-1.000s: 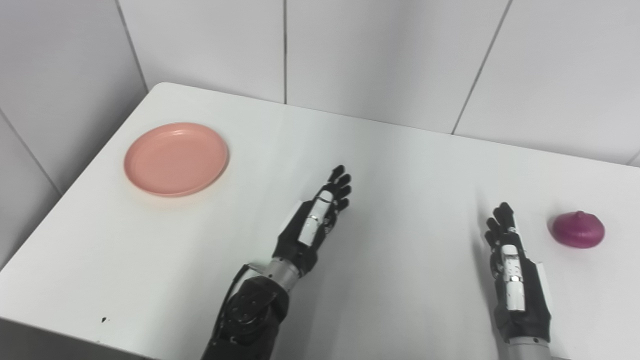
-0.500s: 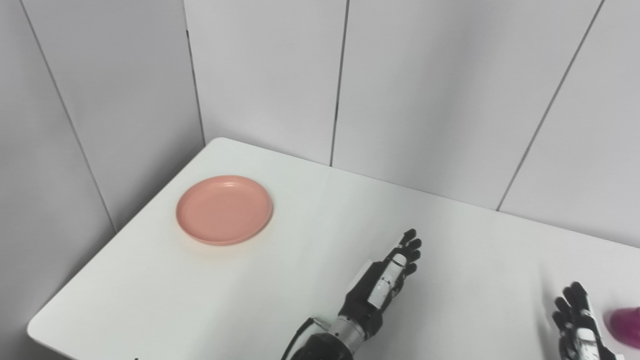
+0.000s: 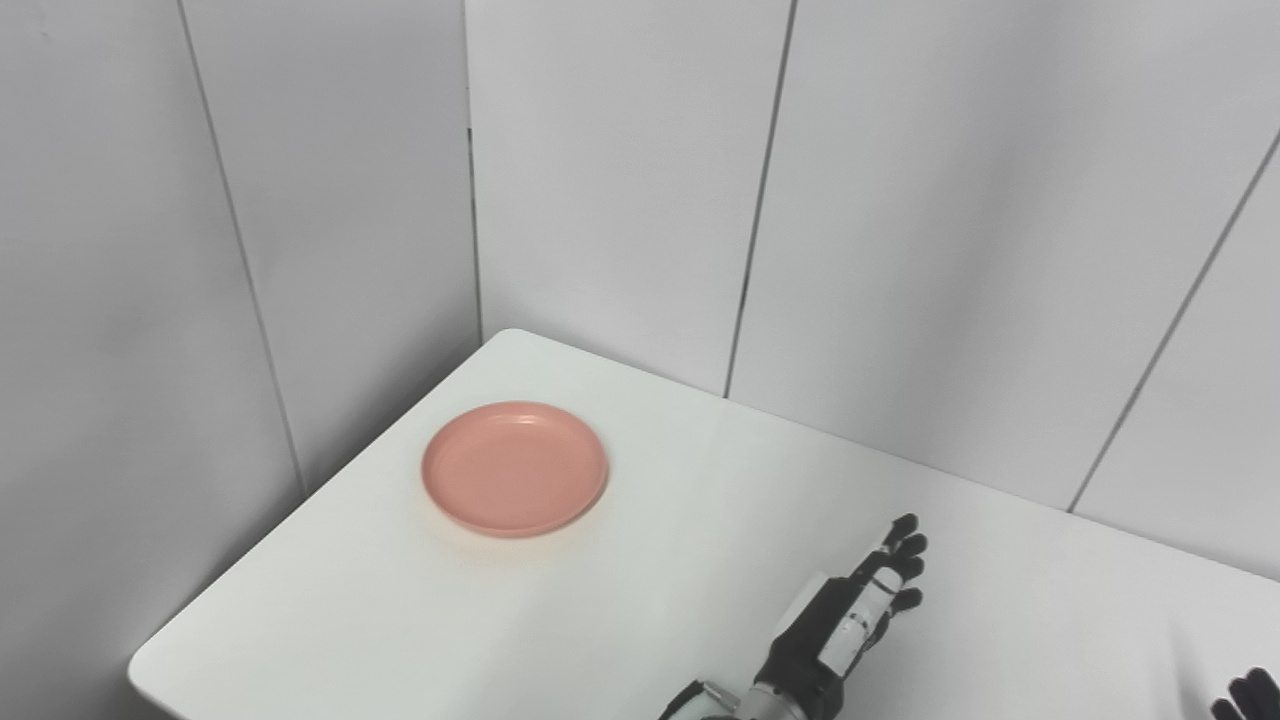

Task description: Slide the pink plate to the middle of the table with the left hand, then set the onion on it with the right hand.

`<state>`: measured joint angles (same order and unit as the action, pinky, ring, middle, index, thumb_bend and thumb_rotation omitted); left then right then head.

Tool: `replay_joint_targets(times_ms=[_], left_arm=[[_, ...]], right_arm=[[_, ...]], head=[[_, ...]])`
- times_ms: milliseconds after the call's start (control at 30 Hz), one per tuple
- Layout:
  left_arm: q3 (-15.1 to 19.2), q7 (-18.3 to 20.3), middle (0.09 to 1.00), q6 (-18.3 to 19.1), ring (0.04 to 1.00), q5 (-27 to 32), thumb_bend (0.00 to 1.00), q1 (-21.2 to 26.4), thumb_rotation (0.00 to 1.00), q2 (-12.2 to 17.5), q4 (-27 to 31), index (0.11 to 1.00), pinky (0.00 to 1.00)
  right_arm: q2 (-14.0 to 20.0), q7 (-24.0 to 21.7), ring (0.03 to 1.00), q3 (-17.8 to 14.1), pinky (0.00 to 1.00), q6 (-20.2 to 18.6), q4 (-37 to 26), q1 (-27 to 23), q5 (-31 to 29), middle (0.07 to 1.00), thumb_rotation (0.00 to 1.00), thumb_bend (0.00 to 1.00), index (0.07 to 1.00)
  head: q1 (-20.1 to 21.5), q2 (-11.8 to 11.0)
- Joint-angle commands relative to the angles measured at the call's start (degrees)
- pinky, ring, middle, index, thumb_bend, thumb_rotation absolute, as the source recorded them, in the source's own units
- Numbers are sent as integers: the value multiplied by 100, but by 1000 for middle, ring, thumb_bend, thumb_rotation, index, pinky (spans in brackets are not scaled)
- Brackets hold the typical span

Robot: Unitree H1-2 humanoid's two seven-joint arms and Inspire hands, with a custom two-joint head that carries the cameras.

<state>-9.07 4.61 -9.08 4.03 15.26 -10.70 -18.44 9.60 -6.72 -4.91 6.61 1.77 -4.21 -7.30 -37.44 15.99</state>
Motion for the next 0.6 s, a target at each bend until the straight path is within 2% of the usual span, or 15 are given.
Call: replay_joint_targets(times_ms=[0, 200, 567], left_arm=[[1, -8, 999, -145, 999, -4, 487, -429, 1000, -112, -507, 983, 959], [13, 4, 1000, -82, 1000, 24, 488, -437, 1000, -116, -469, 984, 968], [79, -11, 992, -198, 993, 92, 480, -437, 1000, -115, -474, 976, 966]], right_arm=[[19, -34, 1000, -50, 1000, 206, 375, 213, -42, 1000, 1000, 499, 999], [21, -54, 989, -45, 1000, 189, 346, 206, -71, 1000, 1000, 502, 988], [-3, -22, 955, -34, 1000, 320, 457, 190, 6, 968, 1000, 495, 960]], head=[[-14, 4], [24, 31], [56, 47]])
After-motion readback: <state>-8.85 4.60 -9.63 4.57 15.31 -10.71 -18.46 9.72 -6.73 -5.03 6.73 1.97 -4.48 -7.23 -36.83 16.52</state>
